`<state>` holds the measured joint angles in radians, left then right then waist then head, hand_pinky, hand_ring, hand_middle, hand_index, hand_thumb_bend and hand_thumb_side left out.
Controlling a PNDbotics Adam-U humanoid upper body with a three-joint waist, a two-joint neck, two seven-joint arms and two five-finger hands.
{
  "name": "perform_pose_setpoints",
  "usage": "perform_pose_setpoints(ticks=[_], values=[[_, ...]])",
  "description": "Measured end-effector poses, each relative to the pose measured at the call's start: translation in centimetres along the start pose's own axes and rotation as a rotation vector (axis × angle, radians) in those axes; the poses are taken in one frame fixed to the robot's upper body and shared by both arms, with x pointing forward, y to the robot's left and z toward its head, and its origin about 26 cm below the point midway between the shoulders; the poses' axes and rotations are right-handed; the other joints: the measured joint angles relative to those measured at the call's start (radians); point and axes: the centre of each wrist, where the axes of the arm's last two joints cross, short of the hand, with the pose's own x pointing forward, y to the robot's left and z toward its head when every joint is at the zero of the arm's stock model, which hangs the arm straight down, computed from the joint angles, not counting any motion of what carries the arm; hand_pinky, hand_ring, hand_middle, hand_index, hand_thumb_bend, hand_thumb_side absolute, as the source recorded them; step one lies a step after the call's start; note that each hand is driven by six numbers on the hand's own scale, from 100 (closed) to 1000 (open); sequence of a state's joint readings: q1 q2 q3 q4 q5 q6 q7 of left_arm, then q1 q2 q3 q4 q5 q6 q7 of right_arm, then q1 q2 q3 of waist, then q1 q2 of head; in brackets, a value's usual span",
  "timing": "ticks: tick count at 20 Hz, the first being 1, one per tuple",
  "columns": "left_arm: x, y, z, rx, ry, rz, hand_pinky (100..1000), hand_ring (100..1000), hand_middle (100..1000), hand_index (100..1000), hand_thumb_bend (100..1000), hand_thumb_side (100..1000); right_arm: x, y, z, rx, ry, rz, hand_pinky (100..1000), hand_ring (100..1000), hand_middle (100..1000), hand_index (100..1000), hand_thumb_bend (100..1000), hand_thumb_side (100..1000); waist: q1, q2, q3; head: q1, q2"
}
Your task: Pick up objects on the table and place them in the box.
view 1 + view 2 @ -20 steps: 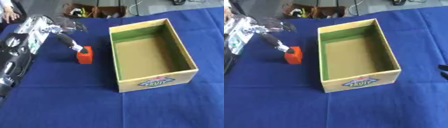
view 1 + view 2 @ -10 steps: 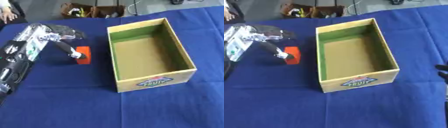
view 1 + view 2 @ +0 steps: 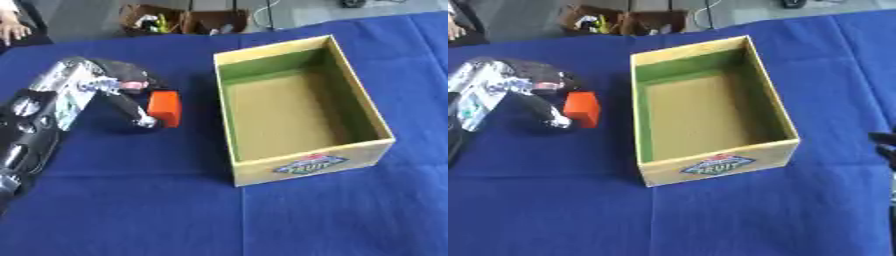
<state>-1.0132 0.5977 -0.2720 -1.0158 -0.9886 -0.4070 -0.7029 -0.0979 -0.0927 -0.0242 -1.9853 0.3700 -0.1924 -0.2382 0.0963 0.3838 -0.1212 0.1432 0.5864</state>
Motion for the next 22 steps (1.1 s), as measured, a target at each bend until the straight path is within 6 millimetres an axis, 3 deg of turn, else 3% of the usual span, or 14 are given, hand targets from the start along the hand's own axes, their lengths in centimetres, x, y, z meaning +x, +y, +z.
perform_pose_setpoints(ticks=[6, 13, 17, 19, 21, 22], values=[[0.2, 0.4, 0.1, 0.037, -0.025, 0.016, 641, 776, 819, 1000, 495, 780, 0.0, 0.0, 0.0, 0.002, 0.0, 0.006, 816, 960, 686, 936, 100, 981, -0.003, 0.005, -0.002, 0.002, 0.0], [0.7, 0.7, 0.0, 0.077, -0.078, 0.051, 619, 756, 776, 1000, 469, 797, 0.0, 0.0, 0.0, 0.007, 0.004, 0.009, 817, 961, 684, 935, 100, 979, -0.005, 0.007, -0.001, 0.003, 0.0], [0.9, 0.8, -0.1, 0.074, -0.078, 0.049, 577, 719, 700, 906, 455, 765, 0.0, 0.1, 0.0, 0.007, 0.004, 0.01, 817, 961, 684, 935, 100, 978, -0.004, 0.007, -0.002, 0.003, 0.0], [0.9, 0.8, -0.1, 0.066, -0.071, 0.044, 509, 627, 561, 790, 334, 631, 0.0, 0.1, 0.0, 0.006, 0.005, 0.01, 818, 962, 683, 936, 100, 979, -0.004, 0.007, -0.002, 0.003, 0.0], [1.0, 0.9, 0.0, 0.066, -0.067, 0.041, 474, 594, 519, 750, 285, 593, 0.0, 0.1, 0.0, 0.005, 0.007, 0.01, 817, 962, 683, 935, 100, 979, -0.004, 0.007, -0.002, 0.003, 0.0], [1.0, 1.0, 0.0, 0.066, -0.065, 0.041, 427, 560, 484, 716, 227, 491, 0.0, 0.1, 0.0, 0.004, 0.009, 0.009, 817, 961, 682, 935, 100, 978, -0.004, 0.007, -0.002, 0.003, 0.0]])
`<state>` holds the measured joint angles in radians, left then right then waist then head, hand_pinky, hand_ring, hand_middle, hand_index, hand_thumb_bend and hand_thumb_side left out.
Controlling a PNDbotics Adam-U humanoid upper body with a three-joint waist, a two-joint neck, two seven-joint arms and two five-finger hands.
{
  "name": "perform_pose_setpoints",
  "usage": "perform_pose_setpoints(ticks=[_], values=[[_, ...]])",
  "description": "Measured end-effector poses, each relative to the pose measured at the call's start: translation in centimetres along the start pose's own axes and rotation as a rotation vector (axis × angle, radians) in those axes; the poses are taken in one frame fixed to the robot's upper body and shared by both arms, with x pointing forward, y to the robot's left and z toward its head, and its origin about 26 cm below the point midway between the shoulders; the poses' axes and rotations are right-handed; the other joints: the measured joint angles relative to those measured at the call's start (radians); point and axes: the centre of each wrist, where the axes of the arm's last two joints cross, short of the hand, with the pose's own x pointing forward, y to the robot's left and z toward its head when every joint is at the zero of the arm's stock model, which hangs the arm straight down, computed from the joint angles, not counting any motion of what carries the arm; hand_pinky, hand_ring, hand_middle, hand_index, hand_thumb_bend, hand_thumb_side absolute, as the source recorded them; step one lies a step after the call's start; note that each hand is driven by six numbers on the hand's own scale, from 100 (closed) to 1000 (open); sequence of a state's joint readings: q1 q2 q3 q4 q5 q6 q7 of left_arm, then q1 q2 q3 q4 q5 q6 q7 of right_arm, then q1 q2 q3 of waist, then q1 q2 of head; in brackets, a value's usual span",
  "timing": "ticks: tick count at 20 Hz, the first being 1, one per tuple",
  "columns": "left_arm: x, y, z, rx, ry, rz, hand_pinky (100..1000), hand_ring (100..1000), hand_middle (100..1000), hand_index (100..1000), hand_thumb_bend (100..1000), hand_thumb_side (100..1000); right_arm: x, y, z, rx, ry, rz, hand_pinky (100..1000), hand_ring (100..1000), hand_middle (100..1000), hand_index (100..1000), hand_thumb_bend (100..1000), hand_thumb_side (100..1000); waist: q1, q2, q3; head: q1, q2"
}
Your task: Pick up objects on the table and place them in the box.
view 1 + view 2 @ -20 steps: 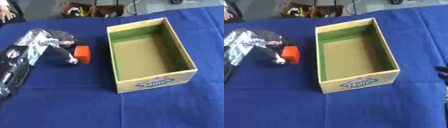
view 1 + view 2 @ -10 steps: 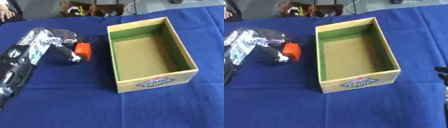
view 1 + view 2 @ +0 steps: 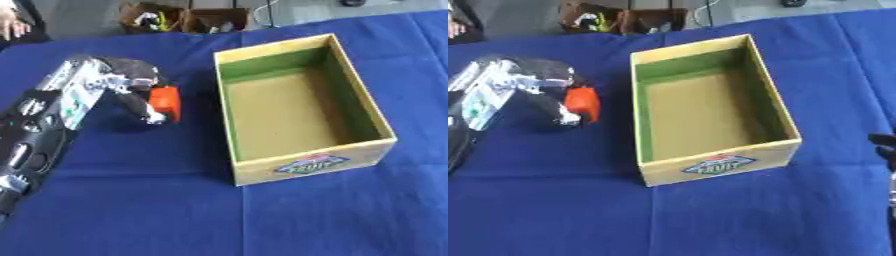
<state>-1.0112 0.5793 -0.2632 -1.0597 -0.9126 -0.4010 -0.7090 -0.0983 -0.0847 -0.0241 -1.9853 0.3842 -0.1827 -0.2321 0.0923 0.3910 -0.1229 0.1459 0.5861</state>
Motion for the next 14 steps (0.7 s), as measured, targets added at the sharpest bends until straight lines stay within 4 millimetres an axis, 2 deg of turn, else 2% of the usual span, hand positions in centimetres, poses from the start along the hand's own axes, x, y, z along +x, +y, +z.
perform_pose_setpoints(ticks=[3, 5, 7, 9, 14], values=[[0.1, 0.2, 0.1, -0.001, 0.007, 0.0, 382, 529, 458, 693, 217, 443, 0.0, 0.0, 0.0, -0.002, 0.002, 0.0, 817, 958, 680, 934, 100, 975, 0.0, 0.0, 0.0, 0.0, 0.0], [0.1, 0.3, 0.1, -0.007, 0.015, -0.004, 354, 508, 440, 673, 195, 380, 0.0, 0.0, -0.1, -0.004, -0.001, -0.001, 817, 958, 680, 933, 100, 975, 0.0, 0.0, 0.0, 0.0, 0.0], [0.2, 0.5, 0.2, -0.008, 0.025, -0.014, 317, 486, 422, 652, 110, 275, 0.0, 0.0, -0.1, -0.005, -0.002, -0.001, 818, 957, 680, 933, 100, 976, 0.0, 0.0, 0.0, 0.0, 0.0], [0.3, 0.7, 0.4, -0.002, 0.032, -0.028, 292, 474, 419, 643, 100, 235, 0.0, 0.0, -0.1, -0.006, -0.003, -0.001, 818, 957, 680, 934, 100, 978, 0.0, 0.0, 0.0, 0.0, 0.0], [0.6, 1.5, 0.8, 0.04, 0.029, -0.075, 245, 449, 403, 624, 100, 245, 0.0, 0.0, -0.1, -0.005, -0.002, -0.001, 819, 956, 680, 934, 100, 977, -0.001, -0.001, 0.001, 0.0, 0.0]])
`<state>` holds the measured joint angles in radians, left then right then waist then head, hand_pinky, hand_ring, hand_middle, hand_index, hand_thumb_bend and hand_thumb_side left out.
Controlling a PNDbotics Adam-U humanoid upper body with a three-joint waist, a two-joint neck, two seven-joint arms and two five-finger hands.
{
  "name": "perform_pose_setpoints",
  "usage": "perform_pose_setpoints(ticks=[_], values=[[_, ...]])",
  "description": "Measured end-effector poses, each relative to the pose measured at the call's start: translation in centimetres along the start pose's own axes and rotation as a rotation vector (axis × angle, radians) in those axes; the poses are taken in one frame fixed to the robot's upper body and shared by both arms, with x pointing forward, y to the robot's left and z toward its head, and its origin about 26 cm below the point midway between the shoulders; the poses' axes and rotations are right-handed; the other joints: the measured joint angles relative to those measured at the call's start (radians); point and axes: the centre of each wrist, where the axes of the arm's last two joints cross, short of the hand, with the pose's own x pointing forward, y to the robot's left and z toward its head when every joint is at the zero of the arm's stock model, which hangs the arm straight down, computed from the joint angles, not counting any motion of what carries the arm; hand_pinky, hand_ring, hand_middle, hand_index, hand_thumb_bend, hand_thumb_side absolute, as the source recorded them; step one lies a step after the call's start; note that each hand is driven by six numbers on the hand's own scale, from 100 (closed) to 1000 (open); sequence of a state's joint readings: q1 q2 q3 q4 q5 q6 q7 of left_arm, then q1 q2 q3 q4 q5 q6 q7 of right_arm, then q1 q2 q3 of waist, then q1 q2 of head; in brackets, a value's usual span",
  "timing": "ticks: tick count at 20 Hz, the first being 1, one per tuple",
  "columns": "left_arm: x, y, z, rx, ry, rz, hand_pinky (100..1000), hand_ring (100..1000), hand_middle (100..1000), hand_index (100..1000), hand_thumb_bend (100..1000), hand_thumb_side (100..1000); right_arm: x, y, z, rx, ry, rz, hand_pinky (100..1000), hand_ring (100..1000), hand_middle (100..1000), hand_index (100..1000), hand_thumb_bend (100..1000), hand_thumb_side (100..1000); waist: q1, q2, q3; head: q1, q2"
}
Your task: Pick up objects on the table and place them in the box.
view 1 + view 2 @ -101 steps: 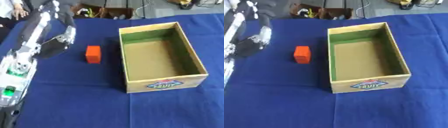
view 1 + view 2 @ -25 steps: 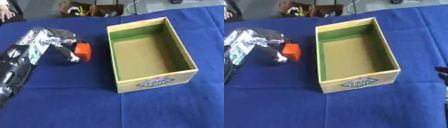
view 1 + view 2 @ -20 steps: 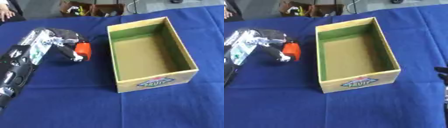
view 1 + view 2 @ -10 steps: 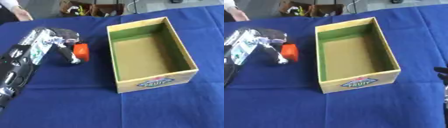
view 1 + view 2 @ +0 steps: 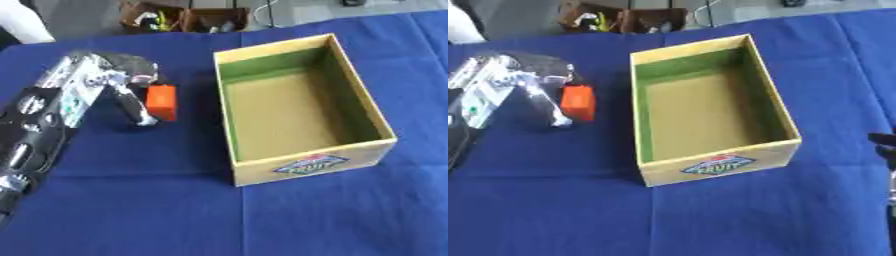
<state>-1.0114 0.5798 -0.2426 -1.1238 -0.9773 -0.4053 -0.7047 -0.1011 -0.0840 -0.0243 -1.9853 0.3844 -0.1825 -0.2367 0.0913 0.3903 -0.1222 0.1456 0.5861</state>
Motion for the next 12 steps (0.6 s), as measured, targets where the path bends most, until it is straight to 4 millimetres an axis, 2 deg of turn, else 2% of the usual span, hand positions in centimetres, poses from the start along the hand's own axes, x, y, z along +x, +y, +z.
perform_pose_setpoints(ticks=[2, 3, 4, 12], values=[[0.2, 0.3, 0.1, 0.016, -0.006, -0.012, 238, 445, 402, 625, 100, 244, 0.0, 0.0, 0.0, 0.0, 0.001, 0.0, 819, 957, 680, 934, 100, 977, 0.0, -0.002, 0.002, -0.001, 0.0], [0.3, 0.5, 0.2, 0.023, -0.008, -0.017, 233, 442, 399, 622, 100, 375, 0.0, 0.0, 0.0, 0.0, 0.001, 0.0, 819, 957, 680, 934, 100, 977, 0.0, -0.002, 0.004, -0.001, 0.0], [0.4, 0.7, 0.3, 0.03, -0.01, -0.021, 231, 440, 397, 620, 100, 244, 0.0, 0.0, 0.0, 0.0, 0.002, 0.0, 819, 957, 680, 934, 100, 977, 0.0, -0.003, 0.006, -0.003, 0.0], [0.7, 2.2, 1.3, 0.081, -0.02, -0.013, 199, 416, 377, 602, 100, 244, -0.1, -0.1, 0.1, 0.002, 0.008, -0.004, 820, 957, 682, 935, 100, 977, 0.001, -0.02, 0.011, -0.008, 0.002]])
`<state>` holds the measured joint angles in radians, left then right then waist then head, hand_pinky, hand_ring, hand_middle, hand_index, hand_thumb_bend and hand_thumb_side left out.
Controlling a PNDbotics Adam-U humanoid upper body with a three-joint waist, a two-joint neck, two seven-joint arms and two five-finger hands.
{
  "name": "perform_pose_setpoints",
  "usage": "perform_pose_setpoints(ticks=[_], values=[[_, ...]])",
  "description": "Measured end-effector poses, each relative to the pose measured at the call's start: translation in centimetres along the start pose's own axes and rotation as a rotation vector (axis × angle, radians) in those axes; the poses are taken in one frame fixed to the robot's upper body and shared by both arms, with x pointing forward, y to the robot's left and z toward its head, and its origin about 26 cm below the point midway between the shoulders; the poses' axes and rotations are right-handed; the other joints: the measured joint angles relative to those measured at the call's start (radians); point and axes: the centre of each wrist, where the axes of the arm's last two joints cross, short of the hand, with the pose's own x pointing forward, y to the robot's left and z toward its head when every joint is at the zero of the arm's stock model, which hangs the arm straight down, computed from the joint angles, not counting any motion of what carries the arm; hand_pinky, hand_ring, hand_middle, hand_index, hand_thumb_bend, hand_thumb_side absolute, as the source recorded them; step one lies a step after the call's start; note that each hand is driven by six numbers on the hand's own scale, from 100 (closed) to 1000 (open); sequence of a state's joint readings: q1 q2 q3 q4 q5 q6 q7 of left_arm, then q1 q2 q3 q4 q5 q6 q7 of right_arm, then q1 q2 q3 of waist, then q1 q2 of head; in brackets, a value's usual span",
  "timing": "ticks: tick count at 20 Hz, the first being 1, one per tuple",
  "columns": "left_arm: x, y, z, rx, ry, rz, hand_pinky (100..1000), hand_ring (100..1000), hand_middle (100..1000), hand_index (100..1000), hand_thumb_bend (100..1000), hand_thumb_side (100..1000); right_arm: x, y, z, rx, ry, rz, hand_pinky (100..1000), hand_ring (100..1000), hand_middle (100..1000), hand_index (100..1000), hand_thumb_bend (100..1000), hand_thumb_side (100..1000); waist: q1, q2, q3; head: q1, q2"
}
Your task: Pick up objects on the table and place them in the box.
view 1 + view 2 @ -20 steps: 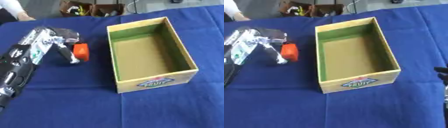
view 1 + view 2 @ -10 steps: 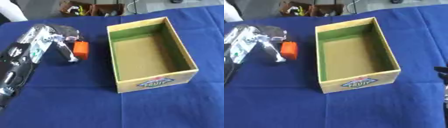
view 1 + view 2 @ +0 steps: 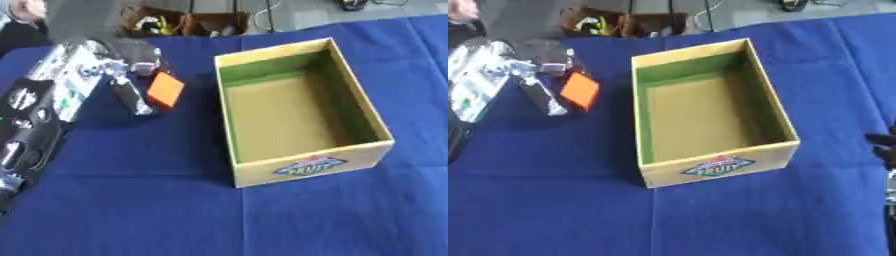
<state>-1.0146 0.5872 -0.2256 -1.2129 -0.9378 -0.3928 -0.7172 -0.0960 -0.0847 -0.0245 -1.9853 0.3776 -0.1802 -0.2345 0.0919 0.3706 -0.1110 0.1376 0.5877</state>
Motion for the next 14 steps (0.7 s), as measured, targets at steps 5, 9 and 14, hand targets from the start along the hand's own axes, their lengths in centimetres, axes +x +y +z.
perform_pose_setpoints(ticks=[5, 9, 14], values=[[0.4, 2.1, 0.9, 0.07, -0.017, 0.005, 179, 401, 365, 591, 100, 246, 0.0, -0.1, 0.0, 0.002, 0.001, 0.001, 821, 958, 683, 936, 100, 977, 0.003, -0.013, 0.001, -0.006, 0.001], [0.9, 3.8, 1.6, 0.137, -0.037, 0.008, 160, 390, 359, 586, 100, 251, -0.1, -0.2, 0.1, 0.002, 0.005, -0.001, 821, 958, 683, 935, 100, 976, 0.004, -0.016, 0.001, -0.008, 0.001], [2.4, 6.5, 1.7, 0.24, -0.08, 0.005, 146, 381, 351, 575, 100, 258, -0.2, -0.3, 0.2, -0.001, 0.01, 0.001, 821, 957, 683, 935, 100, 976, 0.004, -0.021, 0.001, -0.006, 0.011]])
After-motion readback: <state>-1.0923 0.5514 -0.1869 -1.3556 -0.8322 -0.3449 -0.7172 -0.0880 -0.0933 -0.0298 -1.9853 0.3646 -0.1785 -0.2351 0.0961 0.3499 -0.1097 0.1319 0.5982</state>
